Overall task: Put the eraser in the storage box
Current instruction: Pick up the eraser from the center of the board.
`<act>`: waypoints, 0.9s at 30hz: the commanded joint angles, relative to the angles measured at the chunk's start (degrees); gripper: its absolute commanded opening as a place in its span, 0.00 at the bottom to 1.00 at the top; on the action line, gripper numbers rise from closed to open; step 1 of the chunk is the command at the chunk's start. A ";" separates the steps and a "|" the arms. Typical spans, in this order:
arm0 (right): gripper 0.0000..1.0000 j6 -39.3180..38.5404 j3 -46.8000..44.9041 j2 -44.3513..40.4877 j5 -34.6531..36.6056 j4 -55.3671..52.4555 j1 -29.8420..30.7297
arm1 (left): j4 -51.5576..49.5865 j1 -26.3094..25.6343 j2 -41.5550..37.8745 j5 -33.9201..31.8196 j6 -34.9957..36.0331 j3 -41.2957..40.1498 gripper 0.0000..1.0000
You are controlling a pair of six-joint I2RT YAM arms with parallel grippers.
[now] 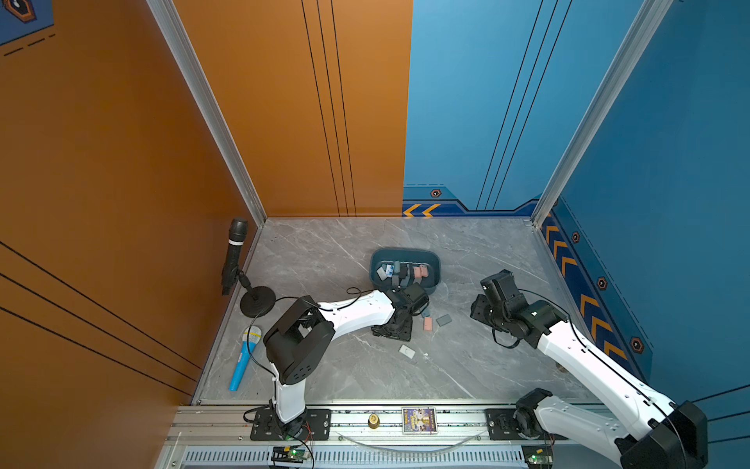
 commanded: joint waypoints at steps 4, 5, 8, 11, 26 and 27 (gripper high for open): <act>0.49 0.83 -0.65 -0.31 1.24 -0.73 -0.48 | -1.45 0.29 1.36 -2.25 -1.29 0.06 0.66; 0.49 0.81 -0.65 -0.20 1.11 -0.64 -0.48 | -1.45 0.44 1.41 -2.32 -1.20 -0.10 0.65; 0.49 0.91 -0.74 -0.12 1.04 -0.53 -0.48 | -1.45 0.73 1.56 -2.74 -1.05 -0.56 0.65; 0.49 0.89 -0.73 -0.11 1.03 -0.55 -0.50 | -1.49 1.40 1.37 -3.02 -1.24 -1.48 0.64; 0.49 0.81 -0.34 0.77 0.61 -0.20 -0.79 | -0.70 2.53 0.27 -3.35 0.54 -1.84 0.55; 0.49 0.82 -0.28 0.85 0.61 -0.14 -0.74 | -0.65 2.48 0.60 -3.18 0.86 -1.45 0.54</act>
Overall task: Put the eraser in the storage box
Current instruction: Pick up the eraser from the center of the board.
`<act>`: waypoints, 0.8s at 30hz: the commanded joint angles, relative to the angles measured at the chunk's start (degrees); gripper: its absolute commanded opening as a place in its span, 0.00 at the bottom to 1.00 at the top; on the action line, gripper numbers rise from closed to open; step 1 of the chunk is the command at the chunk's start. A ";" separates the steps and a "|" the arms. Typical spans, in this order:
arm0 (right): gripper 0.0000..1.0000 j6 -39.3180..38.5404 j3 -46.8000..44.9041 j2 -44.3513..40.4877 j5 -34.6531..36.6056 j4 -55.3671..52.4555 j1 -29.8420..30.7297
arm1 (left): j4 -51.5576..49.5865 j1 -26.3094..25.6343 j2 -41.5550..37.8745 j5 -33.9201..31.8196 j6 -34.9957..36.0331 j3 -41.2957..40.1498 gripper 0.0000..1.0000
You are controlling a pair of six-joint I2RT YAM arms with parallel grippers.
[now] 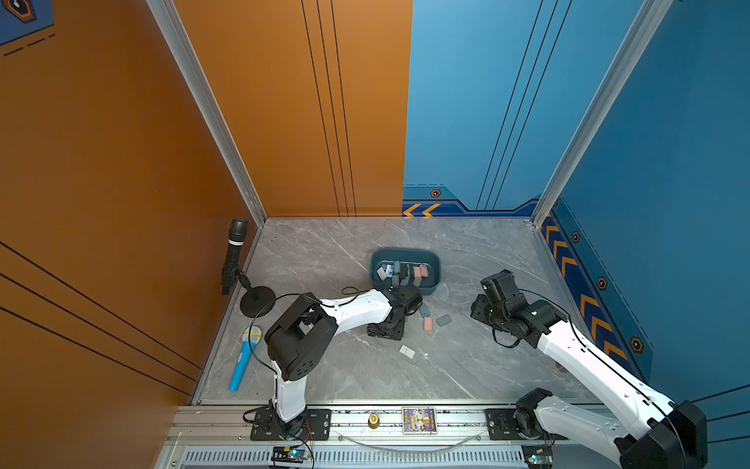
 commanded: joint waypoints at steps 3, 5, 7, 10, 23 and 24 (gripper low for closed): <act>0.49 0.77 -0.28 0.39 0.66 -0.24 -0.42 | -0.88 -0.16 0.85 -0.56 1.33 1.44 0.51; 0.49 0.77 -0.28 0.44 0.68 -0.25 -0.42 | -0.76 -0.02 1.37 -0.21 1.57 1.65 0.49; 0.49 0.76 -0.37 0.46 0.69 -0.19 -0.42 | -0.15 0.24 1.55 0.32 1.96 1.36 0.47; 0.49 0.82 -0.50 0.37 0.65 -0.22 -0.50 | 1.70 0.67 1.63 1.93 2.27 0.64 0.45; 0.49 1.21 -1.07 -0.33 0.64 -0.14 -0.50 | 3.01 1.15 0.11 3.77 2.43 -1.13 0.24; 0.49 1.21 -1.07 -0.38 0.57 -0.13 -0.50 | 2.95 1.14 -0.23 3.80 2.34 -1.29 0.23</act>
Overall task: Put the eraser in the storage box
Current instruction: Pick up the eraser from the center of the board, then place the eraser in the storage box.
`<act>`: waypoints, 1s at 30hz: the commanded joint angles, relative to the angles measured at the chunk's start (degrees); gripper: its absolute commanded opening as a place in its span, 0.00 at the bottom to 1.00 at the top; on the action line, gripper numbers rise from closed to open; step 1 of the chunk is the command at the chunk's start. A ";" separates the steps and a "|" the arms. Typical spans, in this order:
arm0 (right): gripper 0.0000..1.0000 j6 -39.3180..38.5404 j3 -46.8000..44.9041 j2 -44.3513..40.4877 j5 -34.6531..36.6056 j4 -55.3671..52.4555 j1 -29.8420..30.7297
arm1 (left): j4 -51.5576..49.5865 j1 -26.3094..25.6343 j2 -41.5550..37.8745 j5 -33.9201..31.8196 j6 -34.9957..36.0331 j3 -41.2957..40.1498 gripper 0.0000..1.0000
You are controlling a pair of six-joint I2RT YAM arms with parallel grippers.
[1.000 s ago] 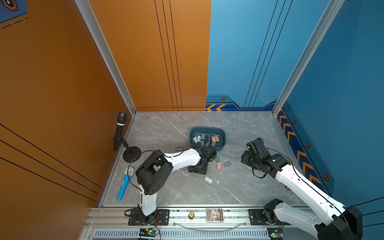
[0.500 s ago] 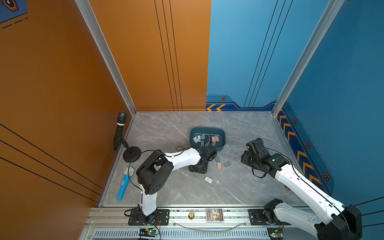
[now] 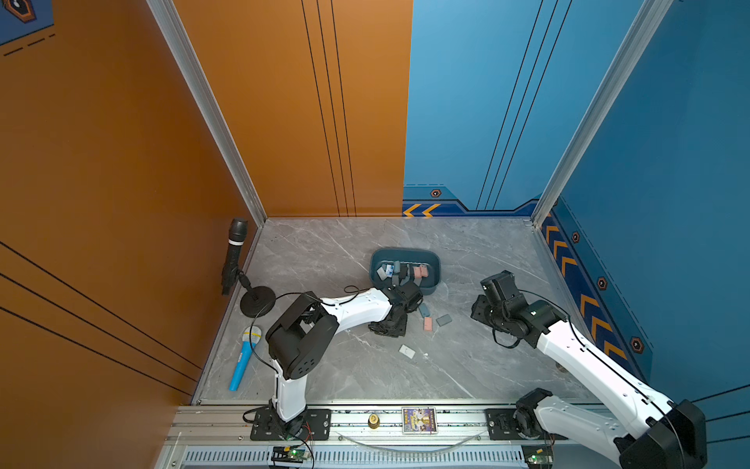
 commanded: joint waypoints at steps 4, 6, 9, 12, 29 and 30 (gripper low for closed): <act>0.49 1.05 -0.58 -0.65 0.40 -0.07 -0.21 | -0.08 0.44 -3.20 1.28 0.20 -2.09 0.22; 0.49 1.06 -0.63 -0.65 0.25 0.10 -0.22 | -0.14 0.52 -4.78 1.06 0.10 -2.16 0.22; 0.49 1.08 -0.72 -0.48 0.08 0.40 -0.22 | -0.22 0.73 -7.41 0.92 0.04 -1.84 0.22; 0.49 1.16 -0.94 -0.26 -0.33 0.71 -0.24 | -0.92 1.31 -9.78 0.79 0.67 -0.89 0.22; 0.49 2.43 -2.06 1.48 -2.11 2.90 0.56 | -4.91 11.90 -3.92 3.12 12.55 17.16 0.22; 0.49 2.59 -2.09 1.63 -2.18 2.99 0.66 | -5.04 12.50 -2.68 3.18 13.30 18.53 0.22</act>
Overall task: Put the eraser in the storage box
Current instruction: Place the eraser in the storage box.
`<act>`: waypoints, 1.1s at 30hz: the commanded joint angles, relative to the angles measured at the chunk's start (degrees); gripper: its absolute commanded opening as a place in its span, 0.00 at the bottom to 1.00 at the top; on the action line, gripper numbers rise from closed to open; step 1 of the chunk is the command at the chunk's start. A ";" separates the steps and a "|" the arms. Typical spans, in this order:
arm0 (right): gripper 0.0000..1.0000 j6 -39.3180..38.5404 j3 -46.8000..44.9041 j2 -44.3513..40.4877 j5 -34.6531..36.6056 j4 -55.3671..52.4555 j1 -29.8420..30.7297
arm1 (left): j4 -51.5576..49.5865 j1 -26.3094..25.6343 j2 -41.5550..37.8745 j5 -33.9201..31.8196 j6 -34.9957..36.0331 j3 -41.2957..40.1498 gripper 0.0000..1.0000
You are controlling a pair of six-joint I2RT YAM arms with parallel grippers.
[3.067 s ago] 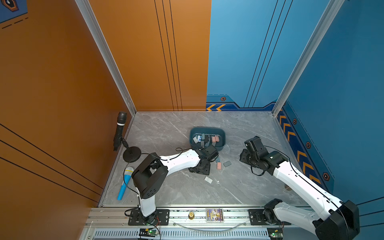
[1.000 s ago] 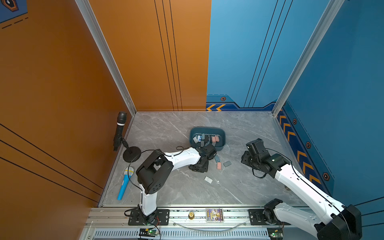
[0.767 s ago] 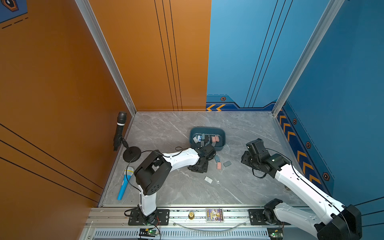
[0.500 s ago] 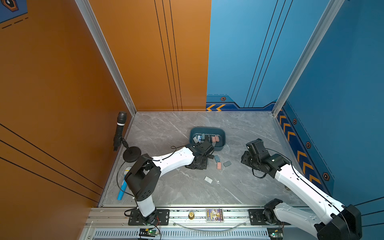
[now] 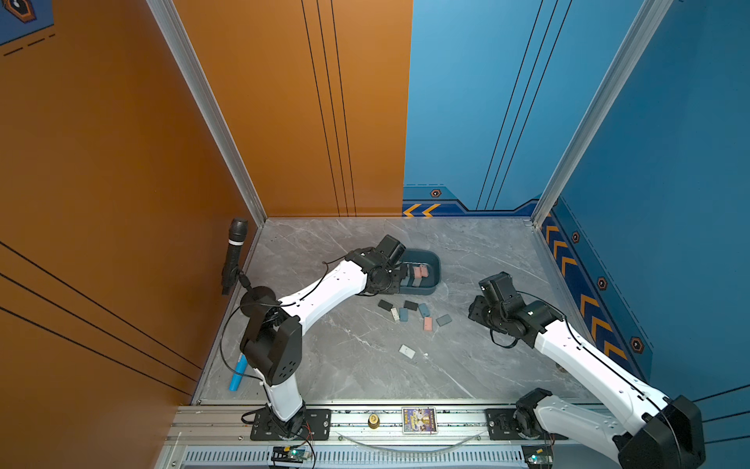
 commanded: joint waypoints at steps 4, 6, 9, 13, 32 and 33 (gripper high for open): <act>0.49 1.66 -0.84 1.47 -0.71 0.97 0.73 | -3.49 3.21 7.92 1.58 5.97 7.98 0.22; 0.49 1.78 -0.73 1.87 -0.74 1.12 0.87 | -3.67 3.98 9.95 1.71 6.70 10.08 0.22; 0.49 2.07 -0.63 2.55 -0.86 1.24 0.98 | -3.70 5.24 13.31 1.76 7.32 12.95 0.22; 0.49 2.23 -0.19 3.75 -1.05 1.33 1.09 | -3.67 6.57 17.59 1.77 7.85 16.84 0.22; 0.49 3.10 0.70 6.93 -1.39 1.74 1.81 | -3.70 9.90 29.67 2.57 7.89 27.17 0.26; 0.49 3.10 0.70 7.00 -1.34 1.72 1.86 | -3.68 9.95 29.92 2.56 7.80 27.37 0.27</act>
